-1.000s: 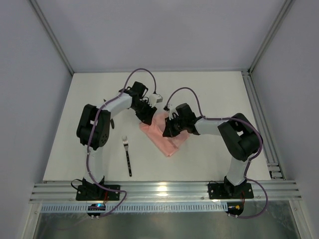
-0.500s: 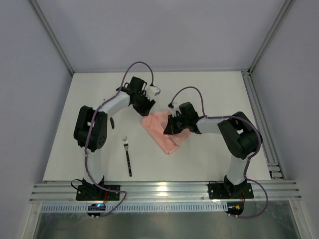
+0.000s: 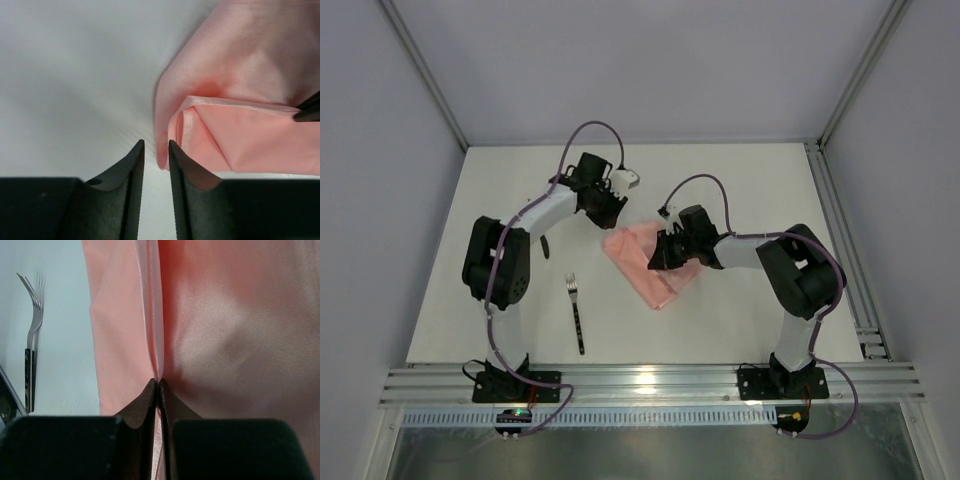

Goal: Fold the napkin into a case and place the utensils inside
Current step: Fold the lower triangle-folded napkin at the center of the board.

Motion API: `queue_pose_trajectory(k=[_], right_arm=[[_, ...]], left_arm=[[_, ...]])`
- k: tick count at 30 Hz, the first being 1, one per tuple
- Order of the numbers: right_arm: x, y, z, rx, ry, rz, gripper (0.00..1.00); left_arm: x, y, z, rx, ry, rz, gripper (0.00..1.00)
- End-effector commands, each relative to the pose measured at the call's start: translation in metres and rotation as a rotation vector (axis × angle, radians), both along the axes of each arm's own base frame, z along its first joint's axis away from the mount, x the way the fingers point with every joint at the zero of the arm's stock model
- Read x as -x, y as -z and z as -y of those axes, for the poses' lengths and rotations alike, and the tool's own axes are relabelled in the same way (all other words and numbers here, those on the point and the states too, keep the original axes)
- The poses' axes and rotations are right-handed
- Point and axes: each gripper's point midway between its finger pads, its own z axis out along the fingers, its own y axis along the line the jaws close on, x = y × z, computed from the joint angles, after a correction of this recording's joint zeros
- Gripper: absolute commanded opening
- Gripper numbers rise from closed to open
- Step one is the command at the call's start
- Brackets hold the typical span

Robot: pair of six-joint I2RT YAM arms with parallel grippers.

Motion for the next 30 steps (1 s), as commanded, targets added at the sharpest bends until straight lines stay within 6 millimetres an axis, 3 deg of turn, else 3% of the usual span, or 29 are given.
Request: queue_pose_trajectory(k=[1, 5, 10, 12, 19, 21, 22, 25, 26, 29, 30], right_arm=[[-0.003, 0.01, 0.005, 0.041, 0.028, -0.015, 0.08], [-0.005, 0.008, 0.002, 0.034, 0.022, -0.012, 0.09], [-0.007, 0.005, 0.002, 0.036, 0.019, -0.002, 0.12], [-0.007, 0.004, 0.003, 0.043, 0.019, 0.005, 0.13], [-0.009, -0.009, 0.001, 0.032, 0.007, 0.032, 0.18], [-0.009, -0.013, 0.001, 0.035, 0.002, 0.036, 0.22], [-0.008, -0.015, 0.003, 0.044, 0.004, 0.036, 0.3], [-0.012, -0.03, 0.017, 0.1, 0.05, 0.094, 0.41], [-0.016, -0.048, 0.023, 0.105, 0.074, 0.144, 0.43], [-0.016, -0.057, 0.05, 0.213, 0.155, 0.204, 0.47], [-0.015, -0.074, 0.052, 0.21, 0.173, 0.253, 0.47]], left_arm=[[-0.002, -0.056, 0.018, 0.123, 0.031, 0.117, 0.23], [0.018, -0.031, 0.036, 0.155, 0.107, -0.011, 0.18], [0.017, -0.007, 0.052, 0.175, 0.107, -0.072, 0.23], [0.016, 0.008, 0.053, 0.16, 0.095, -0.118, 0.23], [0.014, 0.032, 0.05, 0.112, 0.056, -0.169, 0.22], [0.012, 0.035, 0.047, 0.096, 0.044, -0.169, 0.21], [0.011, 0.039, 0.045, 0.081, 0.032, -0.169, 0.21], [0.011, 0.041, 0.043, 0.071, 0.026, -0.173, 0.21], [0.012, 0.041, 0.043, 0.073, 0.028, -0.174, 0.2], [0.012, 0.04, 0.045, 0.078, 0.032, -0.175, 0.2], [0.012, 0.04, 0.046, 0.081, 0.032, -0.175, 0.21]])
